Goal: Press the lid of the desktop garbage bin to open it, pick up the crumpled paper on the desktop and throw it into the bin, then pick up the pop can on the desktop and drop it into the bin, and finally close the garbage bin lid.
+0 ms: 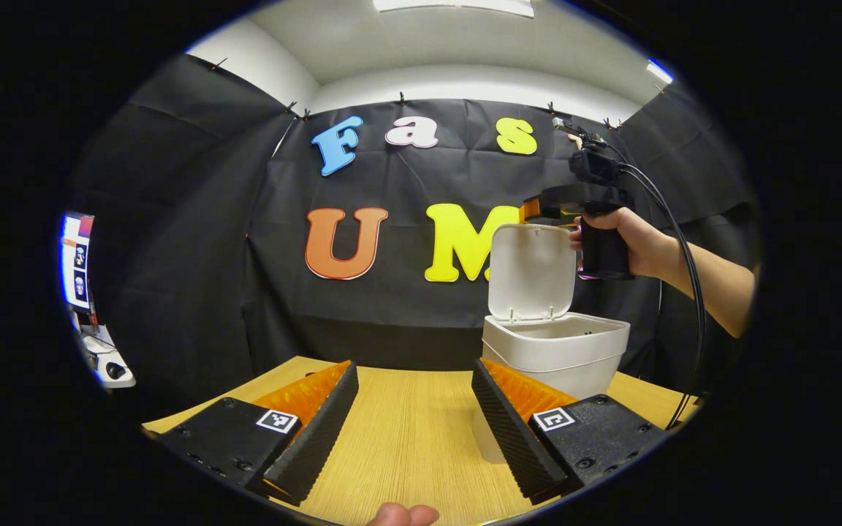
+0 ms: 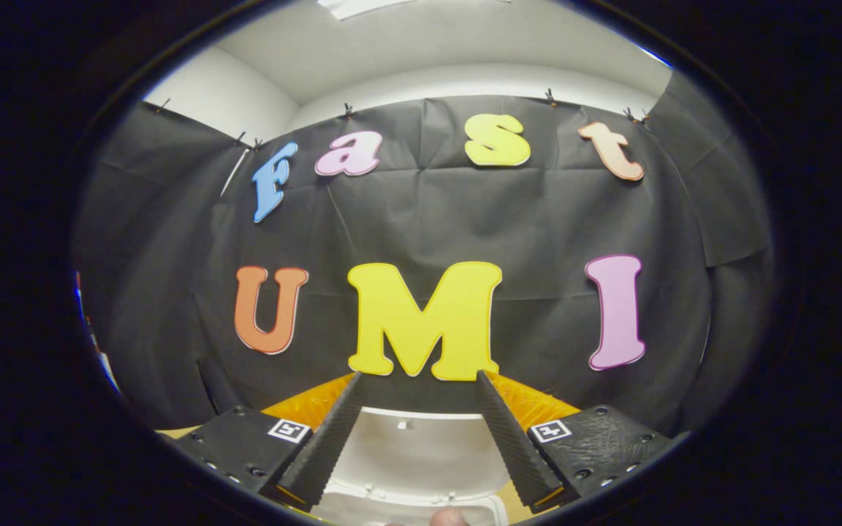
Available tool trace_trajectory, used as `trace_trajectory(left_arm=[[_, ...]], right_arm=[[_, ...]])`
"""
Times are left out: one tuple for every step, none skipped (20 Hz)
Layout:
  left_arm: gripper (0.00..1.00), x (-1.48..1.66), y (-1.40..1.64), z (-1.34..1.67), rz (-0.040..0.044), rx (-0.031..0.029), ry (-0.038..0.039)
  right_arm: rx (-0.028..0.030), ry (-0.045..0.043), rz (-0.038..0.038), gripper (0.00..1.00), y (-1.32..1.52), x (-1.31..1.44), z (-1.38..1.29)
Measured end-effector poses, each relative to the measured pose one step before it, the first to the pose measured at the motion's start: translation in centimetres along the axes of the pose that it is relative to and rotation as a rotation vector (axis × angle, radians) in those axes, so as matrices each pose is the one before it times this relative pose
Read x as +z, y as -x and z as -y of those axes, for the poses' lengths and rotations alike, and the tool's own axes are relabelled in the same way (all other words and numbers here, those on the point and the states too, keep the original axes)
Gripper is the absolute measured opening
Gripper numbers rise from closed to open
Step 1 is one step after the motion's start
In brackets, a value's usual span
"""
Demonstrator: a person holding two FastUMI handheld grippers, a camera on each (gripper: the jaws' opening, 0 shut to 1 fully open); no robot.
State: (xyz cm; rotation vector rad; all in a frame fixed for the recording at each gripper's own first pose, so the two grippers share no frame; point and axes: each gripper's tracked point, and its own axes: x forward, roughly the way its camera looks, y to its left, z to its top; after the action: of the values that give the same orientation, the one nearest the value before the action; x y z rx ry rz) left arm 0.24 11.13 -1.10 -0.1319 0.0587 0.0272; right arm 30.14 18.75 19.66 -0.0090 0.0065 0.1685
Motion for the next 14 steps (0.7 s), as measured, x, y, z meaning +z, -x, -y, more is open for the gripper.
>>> trace_trajectory(left_arm=[[1.00, -0.239, 0.013, 0.046, -0.00590, 0.00151, -0.00085], [1.00, -0.187, -0.031, 0.055, -0.00392, 0.00102, -0.00171], [1.00, -0.290, 0.042, -0.036, -0.00515, 0.00251, 0.00040], [1.00, -0.142, 0.130, 0.078, -0.00357, 0.00089, 0.00155], [1.00, -0.044, 0.167, -0.007, -0.00082, 0.00391, 0.00083], [1.00, -0.021, 0.089, -0.110, 0.00125, 0.00768, -0.00079], [1.00, -0.169, 0.159, -0.053, -0.00038, 0.00771, -0.00091], [1.00, -0.222, 0.229, -0.058, 0.00089, 0.00817, 0.00038], [1.00, -0.252, 0.044, 0.147, -0.00289, 0.00151, 0.00545], [1.00, -0.314, 0.220, 0.322, -0.00344, -0.00422, 0.00828], [1.00, -0.216, 0.220, 0.390, -0.00382, -0.00622, 0.00601], [1.00, -0.079, 0.059, 0.205, -0.00201, -0.00313, -0.00106], [1.00, -0.115, 0.076, 0.144, 0.00181, 0.00012, -0.00606], [1.00, 0.018, 0.132, 0.151, 0.00179, -0.00174, -0.00541]], right_arm=[[0.00823, -0.01944, -0.01186, 0.93, 0.318, -0.158, 0.011], [0.00779, -0.00930, -0.00771, 0.93, 0.254, -0.092, -0.041], [0.00670, 0.00674, -0.00497, 0.93, 0.378, -0.055, -0.010], [0.00781, 0.00661, -0.00886, 0.94, 0.440, -0.200, -0.075], [0.00471, -0.00421, -0.00220, 0.94, 0.614, 0.054, 0.029], [0.00498, -0.00529, -0.00954, 0.94, 0.793, -0.232, -0.060], [0.00518, 0.00019, -0.00484, 0.94, 1.003, -0.322, -0.091], [0.00823, 0.00574, -0.00896, 0.94, 0.948, -0.316, -0.182], [0.00805, 0.00149, -0.01310, 0.94, 0.945, -0.428, -0.196], [0.00902, -0.00282, -0.01400, 0.94, 1.061, -0.543, -0.170], [0.00667, -0.00127, -0.01616, 0.94, 1.052, -0.714, -0.102], [0.00560, -0.00127, -0.01077, 0.93, 0.995, -0.654, -0.129], [0.00500, -0.00396, -0.01289, 0.93, 0.859, -0.709, -0.145], [0.00622, 0.00179, -0.01170, 0.93, 0.765, -0.779, -0.217]])
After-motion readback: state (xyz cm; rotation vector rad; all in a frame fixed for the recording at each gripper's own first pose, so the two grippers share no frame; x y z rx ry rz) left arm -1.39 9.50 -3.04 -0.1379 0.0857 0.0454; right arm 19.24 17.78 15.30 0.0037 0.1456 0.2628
